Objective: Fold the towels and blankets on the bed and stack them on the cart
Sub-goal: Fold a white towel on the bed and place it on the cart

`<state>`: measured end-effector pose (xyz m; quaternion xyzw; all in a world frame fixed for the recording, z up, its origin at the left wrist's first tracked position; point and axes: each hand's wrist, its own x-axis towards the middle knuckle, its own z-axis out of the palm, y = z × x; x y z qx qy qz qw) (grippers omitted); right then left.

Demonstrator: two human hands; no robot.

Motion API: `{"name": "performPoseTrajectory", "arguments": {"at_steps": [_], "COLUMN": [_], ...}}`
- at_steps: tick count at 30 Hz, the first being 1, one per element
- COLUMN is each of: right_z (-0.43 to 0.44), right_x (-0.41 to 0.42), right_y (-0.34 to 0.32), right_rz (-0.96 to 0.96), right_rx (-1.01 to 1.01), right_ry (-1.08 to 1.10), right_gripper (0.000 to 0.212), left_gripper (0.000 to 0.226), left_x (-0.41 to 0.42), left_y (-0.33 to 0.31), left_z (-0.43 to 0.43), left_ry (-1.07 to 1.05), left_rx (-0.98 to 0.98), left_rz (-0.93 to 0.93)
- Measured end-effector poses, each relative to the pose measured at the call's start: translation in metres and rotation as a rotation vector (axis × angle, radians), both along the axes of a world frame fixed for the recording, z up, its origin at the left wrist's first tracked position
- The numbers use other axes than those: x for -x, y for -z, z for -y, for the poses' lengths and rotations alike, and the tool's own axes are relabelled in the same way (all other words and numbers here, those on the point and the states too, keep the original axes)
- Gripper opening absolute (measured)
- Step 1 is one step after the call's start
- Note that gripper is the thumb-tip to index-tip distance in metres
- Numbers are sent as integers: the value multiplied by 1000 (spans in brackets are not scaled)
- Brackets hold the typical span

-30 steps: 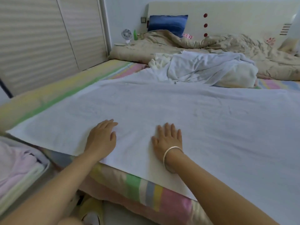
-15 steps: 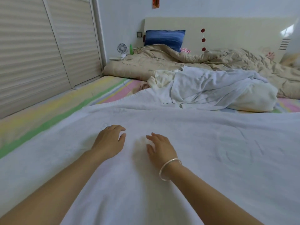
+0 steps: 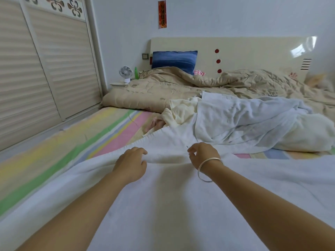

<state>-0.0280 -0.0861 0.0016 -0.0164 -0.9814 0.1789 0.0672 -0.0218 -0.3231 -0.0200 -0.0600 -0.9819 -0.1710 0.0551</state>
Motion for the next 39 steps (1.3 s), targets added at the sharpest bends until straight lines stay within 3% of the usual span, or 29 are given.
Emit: {"name": "performPoseTrajectory", "arguments": {"at_steps": [5,8,11,14,18,21,23,26,30,35,37,39], "right_z": [27,41,48,55,86,133,165,202,201,186,187,184], "right_x": [82,115,139,148,160,187,206,229,247,275,270,257], "right_y": [10,25,38,37,4,-24,-31,-15,56,101,100,95], "right_rz": [135,212,158,-3,-337,-396,-388,-268,-117,-74,-103,-163], "right_rx": [-16,63,94,14,103,262,267,140,-23,-84,12,124], "right_ry": [72,120,179,206,164,78,-25,-153,-244,-162,-218,-287], "right_gripper": [42,48,38,24,20,17,15,26,69,96,95,78], "left_gripper": [25,26,31,39,45,67,77,83,77,71,77,83], "left_x": [69,105,125,127,133,151,165,183,204,213,210,207], "left_y": [4,12,27,41,36,28,30,56,78,80,82,82], "left_z": [-6,-8,-11,-12,-3,17,38,71,84,89,88,88], "left_ry": [-36,23,92,39,-24,-128,-231,-298,-229,-200,-236,-255], "left_rx": [-18,-179,-427,-486,-369,-96,3,89,72,160,188,183], "left_rz": [-64,-1,91,18,-265,-439,-486,-384,-242,-115,-49,-42]}}
